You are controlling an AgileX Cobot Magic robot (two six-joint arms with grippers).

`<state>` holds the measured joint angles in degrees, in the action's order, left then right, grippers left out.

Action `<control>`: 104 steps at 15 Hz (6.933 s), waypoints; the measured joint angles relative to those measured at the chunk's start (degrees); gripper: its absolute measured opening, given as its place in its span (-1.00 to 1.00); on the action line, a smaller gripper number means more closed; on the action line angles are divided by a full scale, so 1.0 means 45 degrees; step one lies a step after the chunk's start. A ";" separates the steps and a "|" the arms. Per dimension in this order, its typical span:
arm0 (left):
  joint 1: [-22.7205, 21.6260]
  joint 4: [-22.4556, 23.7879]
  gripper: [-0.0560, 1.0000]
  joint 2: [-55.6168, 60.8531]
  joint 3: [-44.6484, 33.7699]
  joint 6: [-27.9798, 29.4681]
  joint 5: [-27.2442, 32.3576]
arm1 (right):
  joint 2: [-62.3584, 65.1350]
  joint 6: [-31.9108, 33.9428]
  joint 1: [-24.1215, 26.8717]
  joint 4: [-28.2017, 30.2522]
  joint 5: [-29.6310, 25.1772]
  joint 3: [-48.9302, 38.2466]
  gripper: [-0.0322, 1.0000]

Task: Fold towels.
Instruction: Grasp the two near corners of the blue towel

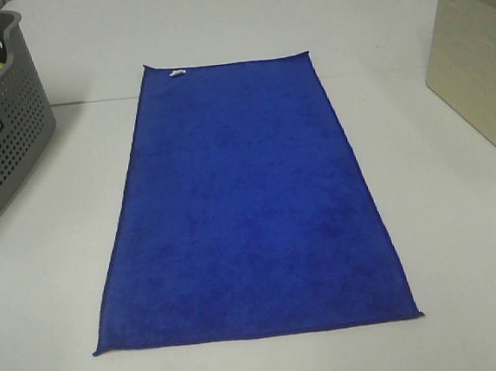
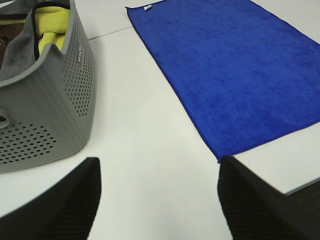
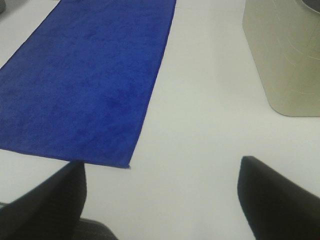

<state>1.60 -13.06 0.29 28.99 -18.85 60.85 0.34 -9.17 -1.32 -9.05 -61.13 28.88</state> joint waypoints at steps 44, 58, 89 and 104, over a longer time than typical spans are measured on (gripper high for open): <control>0.0000 0.0000 0.32 0.0000 0.0000 0.0000 0.0000 | 0.0000 0.0000 0.0000 0.0000 0.0000 0.0000 0.58; 0.0000 -0.0013 0.31 0.0000 0.0076 0.0115 -0.0216 | 0.0000 0.0025 0.0000 0.0000 0.0000 0.0000 0.58; 0.0000 -1.6539 0.31 -2.1505 -0.0713 -1.1064 -0.6494 | -2.1403 -0.3807 0.0000 -0.6494 0.4635 0.3209 0.41; 0.2037 -1.9353 0.29 -2.4090 0.0051 -1.3980 -0.5526 | -2.4561 -0.5921 -0.0968 -0.9486 0.4113 0.3361 0.36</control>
<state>10.77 -100.15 -108.12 29.22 -81.76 35.98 -110.18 -35.81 -5.67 -51.74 -42.63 44.00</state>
